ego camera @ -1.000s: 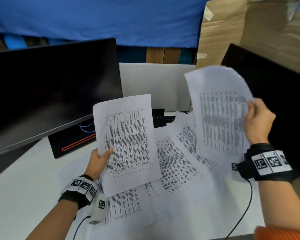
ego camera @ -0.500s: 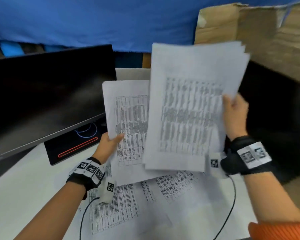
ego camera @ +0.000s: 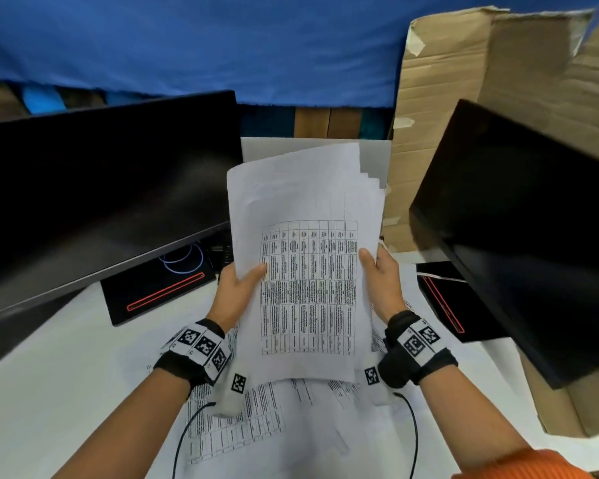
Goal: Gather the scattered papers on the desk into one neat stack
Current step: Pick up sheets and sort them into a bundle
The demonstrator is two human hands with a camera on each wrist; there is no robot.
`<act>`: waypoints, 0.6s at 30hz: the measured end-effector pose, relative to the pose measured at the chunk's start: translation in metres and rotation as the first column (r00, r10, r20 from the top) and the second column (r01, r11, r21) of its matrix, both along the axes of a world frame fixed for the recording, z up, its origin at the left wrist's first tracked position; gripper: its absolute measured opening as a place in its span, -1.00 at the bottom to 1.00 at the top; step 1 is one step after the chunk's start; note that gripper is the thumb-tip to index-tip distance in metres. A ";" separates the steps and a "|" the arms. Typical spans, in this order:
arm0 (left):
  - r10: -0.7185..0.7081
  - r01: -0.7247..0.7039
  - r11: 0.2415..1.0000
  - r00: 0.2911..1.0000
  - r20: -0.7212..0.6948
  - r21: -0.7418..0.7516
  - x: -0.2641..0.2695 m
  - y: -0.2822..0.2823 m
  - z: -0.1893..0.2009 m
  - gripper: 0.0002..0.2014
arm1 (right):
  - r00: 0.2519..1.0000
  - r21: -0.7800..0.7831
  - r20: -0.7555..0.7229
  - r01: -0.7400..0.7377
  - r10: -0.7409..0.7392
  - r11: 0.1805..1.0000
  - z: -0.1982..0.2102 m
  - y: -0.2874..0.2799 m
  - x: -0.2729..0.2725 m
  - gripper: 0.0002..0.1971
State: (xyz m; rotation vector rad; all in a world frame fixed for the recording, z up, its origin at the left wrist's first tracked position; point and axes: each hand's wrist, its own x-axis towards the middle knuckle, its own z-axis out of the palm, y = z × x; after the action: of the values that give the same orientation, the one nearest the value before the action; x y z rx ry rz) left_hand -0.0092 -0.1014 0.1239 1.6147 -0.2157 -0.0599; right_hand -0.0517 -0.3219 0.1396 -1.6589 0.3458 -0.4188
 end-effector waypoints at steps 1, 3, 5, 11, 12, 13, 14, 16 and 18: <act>-0.004 0.004 1.000 1.000 0.007 -0.015 0.002 0.001 0.003 -0.79 | 1.000 -0.001 0.029 -0.007 0.007 1.000 0.003 0.000 -0.001 -0.73; -0.036 0.036 0.998 0.999 0.011 -0.045 0.004 0.006 0.009 -0.83 | 0.998 -0.003 0.057 -0.032 0.032 0.999 0.010 0.001 -0.003 -0.74; -0.087 0.089 0.992 0.996 0.019 -0.090 0.005 0.010 0.011 -0.75 | 0.994 -0.005 0.060 -0.095 0.096 0.995 0.013 0.003 -0.005 -0.77; -0.130 0.129 0.991 0.992 -0.004 -0.037 0.006 0.013 0.005 -0.66 | 0.987 0.001 -0.001 -0.160 0.160 0.987 0.010 0.005 -0.008 -0.84; -0.122 0.121 0.992 0.993 -0.004 -0.038 0.006 0.013 0.006 -0.69 | 0.987 0.006 -0.001 -0.159 0.159 0.987 0.010 0.005 -0.008 -0.88; -0.129 0.129 0.990 0.992 0.005 -0.050 0.006 0.014 0.009 -0.66 | 0.987 0.013 0.005 -0.160 0.160 0.987 0.012 0.005 -0.008 -0.89; -0.141 0.141 0.988 0.990 0.019 -0.067 0.006 0.015 0.012 -0.55 | 0.986 0.016 0.018 -0.167 0.167 0.986 0.015 0.006 -0.008 -0.87; -0.159 0.164 0.982 0.986 0.057 -0.097 0.007 0.018 0.019 -0.39 | 0.978 0.007 0.058 -0.203 0.202 0.979 0.020 0.004 -0.008 -0.80; -0.172 0.182 0.974 0.981 0.087 -0.131 0.008 0.019 0.024 -0.39 | 0.971 0.012 0.084 -0.224 0.222 0.975 0.023 0.003 -0.007 -0.76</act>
State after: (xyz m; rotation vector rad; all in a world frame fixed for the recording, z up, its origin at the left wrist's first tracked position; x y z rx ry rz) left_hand -0.0009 -0.0820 0.1480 1.4575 -0.4139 -0.1187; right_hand -0.0590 -0.3193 0.1626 -1.6334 0.1000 -0.3124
